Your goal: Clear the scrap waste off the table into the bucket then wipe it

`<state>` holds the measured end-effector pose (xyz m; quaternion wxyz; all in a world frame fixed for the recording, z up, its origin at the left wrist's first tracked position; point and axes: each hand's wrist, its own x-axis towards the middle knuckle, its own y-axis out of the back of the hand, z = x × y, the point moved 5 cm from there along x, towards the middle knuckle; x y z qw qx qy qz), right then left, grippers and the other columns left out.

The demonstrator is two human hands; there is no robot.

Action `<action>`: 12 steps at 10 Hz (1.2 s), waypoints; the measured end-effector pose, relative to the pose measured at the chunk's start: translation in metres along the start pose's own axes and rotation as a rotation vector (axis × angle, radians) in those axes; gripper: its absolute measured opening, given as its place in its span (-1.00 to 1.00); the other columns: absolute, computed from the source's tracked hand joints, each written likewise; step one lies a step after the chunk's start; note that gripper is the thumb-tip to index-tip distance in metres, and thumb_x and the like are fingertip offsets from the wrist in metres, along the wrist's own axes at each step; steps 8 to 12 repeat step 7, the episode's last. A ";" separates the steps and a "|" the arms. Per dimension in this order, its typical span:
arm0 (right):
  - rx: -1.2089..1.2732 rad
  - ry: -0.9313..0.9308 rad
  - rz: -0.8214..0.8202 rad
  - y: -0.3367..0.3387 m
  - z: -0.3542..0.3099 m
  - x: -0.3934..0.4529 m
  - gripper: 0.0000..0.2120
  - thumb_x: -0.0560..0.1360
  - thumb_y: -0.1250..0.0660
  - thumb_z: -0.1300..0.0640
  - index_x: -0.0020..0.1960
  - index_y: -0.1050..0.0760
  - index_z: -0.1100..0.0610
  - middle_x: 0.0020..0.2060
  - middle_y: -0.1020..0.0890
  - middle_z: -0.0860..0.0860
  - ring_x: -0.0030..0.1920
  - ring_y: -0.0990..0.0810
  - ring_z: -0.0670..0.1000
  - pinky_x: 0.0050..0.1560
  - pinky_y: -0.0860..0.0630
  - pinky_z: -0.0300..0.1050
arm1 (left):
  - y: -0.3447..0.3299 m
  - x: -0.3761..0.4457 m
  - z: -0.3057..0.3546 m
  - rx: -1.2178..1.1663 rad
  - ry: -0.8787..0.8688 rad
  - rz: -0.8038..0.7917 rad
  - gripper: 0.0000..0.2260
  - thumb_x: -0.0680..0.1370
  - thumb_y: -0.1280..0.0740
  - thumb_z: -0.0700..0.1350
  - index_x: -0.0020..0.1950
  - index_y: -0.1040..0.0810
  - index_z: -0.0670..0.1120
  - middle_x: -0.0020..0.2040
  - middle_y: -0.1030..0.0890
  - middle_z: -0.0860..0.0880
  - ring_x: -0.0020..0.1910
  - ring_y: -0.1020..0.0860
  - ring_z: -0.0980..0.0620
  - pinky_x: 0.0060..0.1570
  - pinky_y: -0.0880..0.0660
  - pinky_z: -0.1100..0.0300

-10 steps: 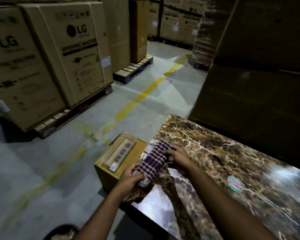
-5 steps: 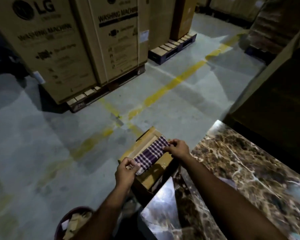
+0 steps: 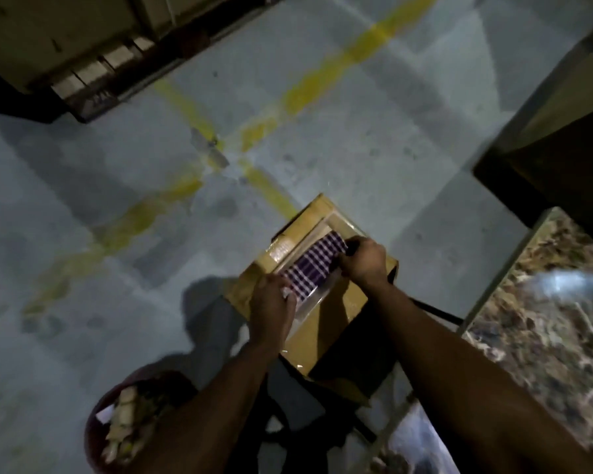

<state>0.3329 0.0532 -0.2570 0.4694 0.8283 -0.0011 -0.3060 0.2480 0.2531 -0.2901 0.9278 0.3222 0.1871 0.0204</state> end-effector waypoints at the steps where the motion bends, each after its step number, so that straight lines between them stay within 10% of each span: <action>1: -0.183 0.003 0.034 -0.011 0.005 0.011 -0.83 0.51 -0.44 0.04 0.09 -0.67 0.02 -0.04 -0.72 0.05 -0.04 -0.69 0.10 -0.04 -0.65 -0.04 | -0.018 0.004 0.000 0.170 -0.100 -0.089 -0.85 0.52 -0.38 -0.21 0.09 -0.62 -0.14 0.13 -0.61 -0.09 0.09 -0.59 -0.03 0.06 -0.52 0.16; 4: -0.526 0.173 0.055 -0.023 0.003 0.013 -0.64 0.65 -0.22 0.09 0.43 -0.38 -0.08 -0.16 -0.65 0.03 -0.18 -0.64 0.10 -0.35 -0.41 -0.13 | -0.033 -0.006 -0.001 0.621 -0.247 -0.230 -0.66 0.59 -0.24 -0.01 0.30 -0.50 -0.14 0.50 -0.34 -0.22 0.24 -0.55 -0.13 0.11 -0.57 0.00; 7: -0.208 0.255 0.077 0.043 -0.008 -0.066 -0.68 0.60 -0.26 0.03 0.30 -0.56 0.09 0.19 -0.65 0.17 0.22 -0.58 0.21 0.16 -0.57 0.05 | 0.013 -0.012 0.080 0.570 -0.483 -0.290 -0.61 0.55 -0.12 0.00 0.22 -0.51 -0.21 0.21 -0.55 -0.22 0.14 -0.49 -0.22 0.09 -0.51 -0.10; 12: -0.208 0.255 0.077 0.043 -0.008 -0.066 -0.68 0.60 -0.26 0.03 0.30 -0.56 0.09 0.19 -0.65 0.17 0.22 -0.58 0.21 0.16 -0.57 0.05 | 0.013 -0.012 0.080 0.570 -0.483 -0.290 -0.61 0.55 -0.12 0.00 0.22 -0.51 -0.21 0.21 -0.55 -0.22 0.14 -0.49 -0.22 0.09 -0.51 -0.10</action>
